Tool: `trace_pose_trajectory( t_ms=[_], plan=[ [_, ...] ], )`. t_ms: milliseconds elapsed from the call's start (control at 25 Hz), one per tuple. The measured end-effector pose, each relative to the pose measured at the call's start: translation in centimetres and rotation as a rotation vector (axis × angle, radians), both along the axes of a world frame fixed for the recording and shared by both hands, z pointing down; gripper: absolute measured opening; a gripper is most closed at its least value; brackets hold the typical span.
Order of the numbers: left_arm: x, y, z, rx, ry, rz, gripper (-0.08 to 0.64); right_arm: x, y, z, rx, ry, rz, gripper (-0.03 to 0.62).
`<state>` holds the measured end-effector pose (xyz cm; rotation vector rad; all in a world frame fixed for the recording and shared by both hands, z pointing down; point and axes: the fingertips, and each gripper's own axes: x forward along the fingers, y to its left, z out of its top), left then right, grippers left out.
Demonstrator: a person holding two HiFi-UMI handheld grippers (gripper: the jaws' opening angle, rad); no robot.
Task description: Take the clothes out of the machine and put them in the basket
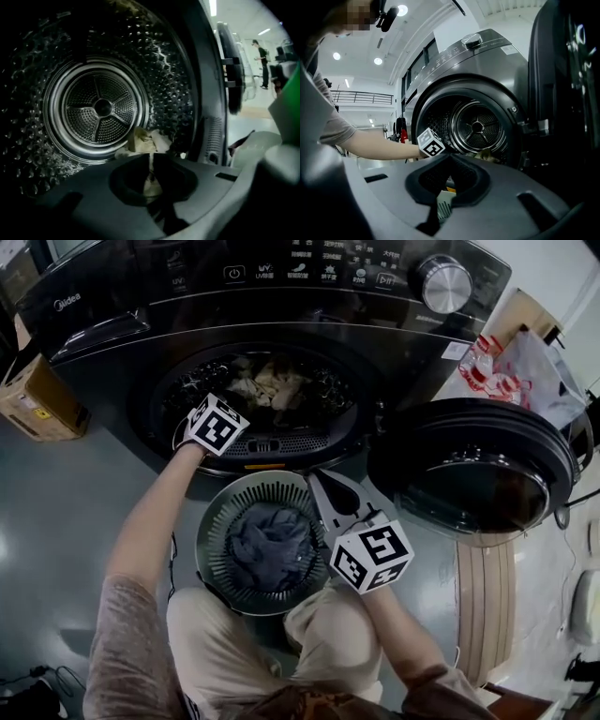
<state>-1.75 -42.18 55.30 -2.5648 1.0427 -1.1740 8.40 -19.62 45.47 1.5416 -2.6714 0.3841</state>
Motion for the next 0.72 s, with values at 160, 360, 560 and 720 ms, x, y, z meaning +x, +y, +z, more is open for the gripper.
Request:
trace_pose_trajectory(
  t_ms=[160, 360, 560, 720],
  plan=[
    [-0.2, -3.2, 0.9, -0.015, -0.007, -0.029, 0.191, 0.2, -0.5, 0.4, -0.016, -0.025, -0.008, -0.005],
    [-1.6, -6.3, 3.8, -0.081, -0.150, -0.034, 0.304, 0.5, -0.9, 0.7, -0.016, -0.024, -0.015, -0.005],
    [-2.1, -7.2, 7.2, -0.184, -0.219, -0.030, 0.311, 0.6, -1.5, 0.9, -0.025, -0.040, -0.023, -0.005],
    [-1.8, -7.5, 9.2, -0.223, -0.304, -0.007, 0.281, -0.5, -1.5, 0.8, -0.009, -0.013, -0.059, -0.005]
  ],
)
